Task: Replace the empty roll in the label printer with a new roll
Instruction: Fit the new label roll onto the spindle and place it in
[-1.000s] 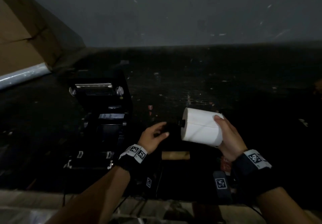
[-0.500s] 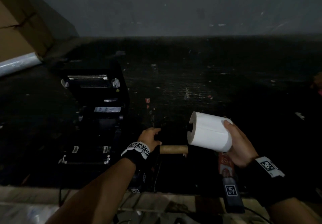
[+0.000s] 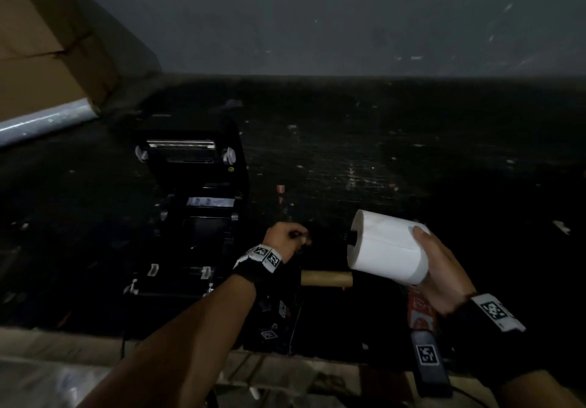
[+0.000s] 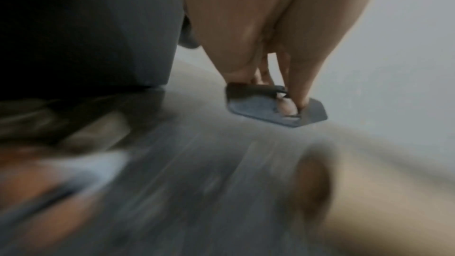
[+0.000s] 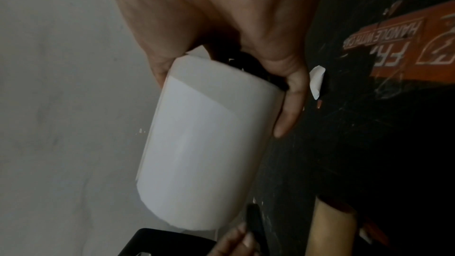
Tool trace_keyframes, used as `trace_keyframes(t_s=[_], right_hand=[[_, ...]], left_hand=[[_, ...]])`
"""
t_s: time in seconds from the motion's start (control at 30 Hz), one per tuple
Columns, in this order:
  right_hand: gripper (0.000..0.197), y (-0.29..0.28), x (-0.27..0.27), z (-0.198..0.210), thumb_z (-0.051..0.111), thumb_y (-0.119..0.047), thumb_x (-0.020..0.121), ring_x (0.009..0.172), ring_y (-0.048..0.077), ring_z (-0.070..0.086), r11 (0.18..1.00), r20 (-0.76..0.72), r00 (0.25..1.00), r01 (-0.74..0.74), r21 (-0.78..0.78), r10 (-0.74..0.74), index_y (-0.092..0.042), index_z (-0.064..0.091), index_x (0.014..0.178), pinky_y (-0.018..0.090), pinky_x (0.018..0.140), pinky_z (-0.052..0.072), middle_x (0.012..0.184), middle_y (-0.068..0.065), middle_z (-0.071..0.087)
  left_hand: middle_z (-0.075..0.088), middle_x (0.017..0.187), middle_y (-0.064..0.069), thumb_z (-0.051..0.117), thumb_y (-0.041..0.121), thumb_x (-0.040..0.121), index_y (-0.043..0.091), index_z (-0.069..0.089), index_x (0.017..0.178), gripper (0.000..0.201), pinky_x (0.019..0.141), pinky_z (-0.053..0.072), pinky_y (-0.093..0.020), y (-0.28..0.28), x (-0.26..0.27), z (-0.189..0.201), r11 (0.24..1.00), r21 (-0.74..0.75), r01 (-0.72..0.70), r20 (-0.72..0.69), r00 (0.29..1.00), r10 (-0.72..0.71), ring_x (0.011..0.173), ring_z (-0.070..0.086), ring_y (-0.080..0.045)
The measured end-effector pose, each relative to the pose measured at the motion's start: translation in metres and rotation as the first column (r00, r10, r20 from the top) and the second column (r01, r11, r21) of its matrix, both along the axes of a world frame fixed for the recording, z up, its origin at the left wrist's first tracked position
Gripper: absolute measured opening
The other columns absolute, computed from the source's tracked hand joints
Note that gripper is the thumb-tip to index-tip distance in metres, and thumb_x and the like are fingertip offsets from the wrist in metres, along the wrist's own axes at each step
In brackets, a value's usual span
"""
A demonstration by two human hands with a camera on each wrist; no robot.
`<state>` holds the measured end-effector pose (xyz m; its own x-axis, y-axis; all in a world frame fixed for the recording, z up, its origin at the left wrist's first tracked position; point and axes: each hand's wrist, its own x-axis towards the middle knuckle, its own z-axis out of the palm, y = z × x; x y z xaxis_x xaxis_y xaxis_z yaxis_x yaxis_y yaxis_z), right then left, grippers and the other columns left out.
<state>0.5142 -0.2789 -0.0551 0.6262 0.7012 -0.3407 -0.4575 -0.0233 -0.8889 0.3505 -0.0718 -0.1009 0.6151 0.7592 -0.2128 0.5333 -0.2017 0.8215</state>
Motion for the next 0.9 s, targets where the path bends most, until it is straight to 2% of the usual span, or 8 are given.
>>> trace_keyframes(t_s=[0.1,0.2,0.3,0.43,0.53,0.67,0.77,0.9], right_hand=[[0.043,0.006,-0.002,0.008,0.064,-0.045,0.074,0.109,0.028,0.061,1.000,-0.009,1.000,0.017,0.020,-0.017,-0.030,0.062,0.114,0.045,0.088,0.050,0.120,0.007,0.066],[0.028,0.018,-0.007,0.022,0.057,-0.038,0.084,0.106,0.026,0.062,0.999,-0.013,1.000,0.005,0.046,-0.005,-0.031,0.063,0.110,0.045,0.087,0.050,0.116,0.004,0.067],[0.024,0.033,-0.017,0.041,0.053,-0.036,0.087,0.105,0.027,0.062,0.994,-0.021,0.999,0.031,0.103,-0.029,-0.028,0.063,0.107,0.044,0.088,0.049,0.117,0.008,0.066],[0.024,0.055,-0.042,0.066,0.053,-0.038,0.086,0.105,0.025,0.062,0.990,-0.001,0.999,0.044,0.133,-0.045,-0.033,0.061,0.109,0.041,0.082,0.052,0.118,0.005,0.064],[0.035,0.067,-0.063,0.082,0.054,-0.040,0.085,0.104,0.024,0.062,0.987,0.050,0.997,0.053,0.154,-0.061,-0.034,0.056,0.120,0.040,0.081,0.052,0.118,0.003,0.064],[0.042,0.082,-0.097,0.098,0.055,-0.041,0.084,0.103,0.024,0.063,0.985,0.139,0.986,0.063,0.162,-0.086,-0.037,0.051,0.125,0.042,0.082,0.053,0.120,0.003,0.062],[0.044,0.095,-0.122,0.110,0.054,-0.034,0.087,0.097,0.019,0.063,0.977,0.210,0.972,0.060,0.206,-0.104,-0.035,0.047,0.130,0.037,0.075,0.053,0.120,0.003,0.061],[0.045,0.111,-0.155,0.122,0.053,-0.033,0.087,0.098,0.021,0.061,0.972,0.286,0.950,0.061,0.229,-0.127,-0.034,0.045,0.131,0.040,0.079,0.053,0.124,0.005,0.058]], left_hand=[[0.063,0.067,0.000,0.063,0.002,0.082,-0.001,0.068,0.099,0.018,0.065,0.049,-0.018,0.003,0.004,0.031,0.981,-0.166,-0.097,0.261,0.955,0.139,0.052,0.058,0.003],[0.067,0.057,0.008,0.059,0.001,0.084,0.011,0.069,0.083,0.014,0.065,0.051,-0.021,0.000,0.009,0.064,0.921,-0.385,-0.060,0.470,0.846,0.252,0.054,0.059,-0.001],[0.067,0.053,0.004,0.054,-0.003,0.086,0.007,0.065,0.081,0.016,0.055,0.053,-0.016,-0.007,0.010,0.090,0.862,-0.504,0.054,0.598,0.742,0.303,0.050,0.060,-0.003],[0.071,0.061,0.001,0.053,-0.001,0.087,0.005,0.066,0.083,0.015,0.060,0.056,-0.020,-0.005,-0.004,0.114,0.838,-0.534,0.113,0.679,0.648,0.345,0.058,0.066,-0.007],[0.073,0.067,0.000,0.056,0.002,0.086,0.006,0.068,0.085,0.013,0.068,0.057,-0.022,-0.001,-0.019,0.127,0.854,-0.514,0.083,0.713,0.595,0.371,0.066,0.068,-0.010],[0.072,0.072,0.000,0.059,0.008,0.086,0.013,0.071,0.083,0.014,0.076,0.054,-0.028,0.004,-0.042,0.139,0.900,-0.435,-0.014,0.730,0.579,0.362,0.073,0.066,-0.014],[0.070,0.084,-0.006,0.058,0.012,0.088,0.009,0.071,0.093,0.014,0.086,0.051,-0.034,0.011,-0.062,0.148,0.925,-0.375,-0.068,0.751,0.562,0.346,0.086,0.063,-0.020],[0.070,0.095,-0.012,0.057,0.017,0.089,0.012,0.071,0.098,0.017,0.087,0.052,-0.034,0.025,-0.090,0.157,0.948,-0.291,-0.126,0.761,0.570,0.309,0.091,0.064,-0.020]])
